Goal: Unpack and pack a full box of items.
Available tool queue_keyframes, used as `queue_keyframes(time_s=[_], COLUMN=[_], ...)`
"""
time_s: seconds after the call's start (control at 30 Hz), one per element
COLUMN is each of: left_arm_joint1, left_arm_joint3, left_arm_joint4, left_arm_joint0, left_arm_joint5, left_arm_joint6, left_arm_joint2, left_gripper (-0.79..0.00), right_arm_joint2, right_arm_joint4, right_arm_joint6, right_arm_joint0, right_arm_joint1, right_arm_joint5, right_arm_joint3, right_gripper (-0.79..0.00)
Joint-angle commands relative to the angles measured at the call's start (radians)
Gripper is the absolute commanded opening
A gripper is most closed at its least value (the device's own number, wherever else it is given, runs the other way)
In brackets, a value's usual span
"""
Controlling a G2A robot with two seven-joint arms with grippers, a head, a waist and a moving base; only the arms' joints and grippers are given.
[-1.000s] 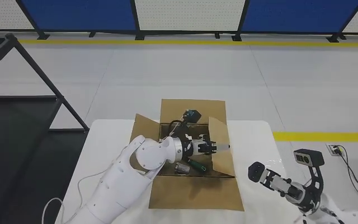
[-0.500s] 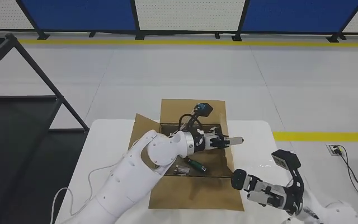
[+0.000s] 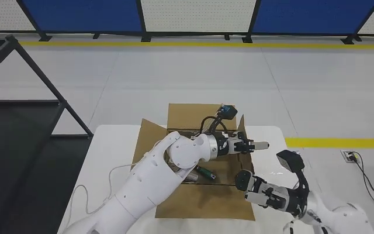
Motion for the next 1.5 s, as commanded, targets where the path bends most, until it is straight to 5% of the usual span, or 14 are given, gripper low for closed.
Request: queue_keyframes(time_s=[0.0,0.3,0.63,1.1,1.47], left_arm_joint1=[-0.009,-0.022,0.023,0.162,0.205], left_arm_joint3=[0.02,0.064,-0.025,-0.49,-0.761], left_arm_joint4=[-0.002,-0.001,0.073,0.285,0.307], left_arm_joint0=[-0.011,-0.018,0.076,0.458,0.73], left_arm_joint5=[-0.007,-0.041,-0.05,0.018,-0.033], left_arm_joint6=[-0.001,-0.012,-0.021,-0.074,0.111], left_arm_joint2=[0.004,-0.029,-0.135,-0.494,-0.726], left_gripper=[0.0,0.0,0.0,0.0,0.0], right_arm_joint2=[-0.007,0.021,0.043,-0.004,0.021], right_arm_joint4=[-0.056,-0.244,-0.349,-0.38,-0.368], right_arm_joint6=[-0.036,-0.173,-0.311,-0.365,-0.388], right_arm_joint0=[-0.005,-0.038,-0.045,0.005,-0.042], right_arm_joint1=[0.001,0.012,0.018,0.023,0.031], right_arm_joint5=[0.022,0.118,0.235,0.298,0.3], right_arm_joint3=[-0.014,-0.046,-0.006,0.11,0.097], right_gripper=[0.0,0.0,0.0,0.0,0.0])
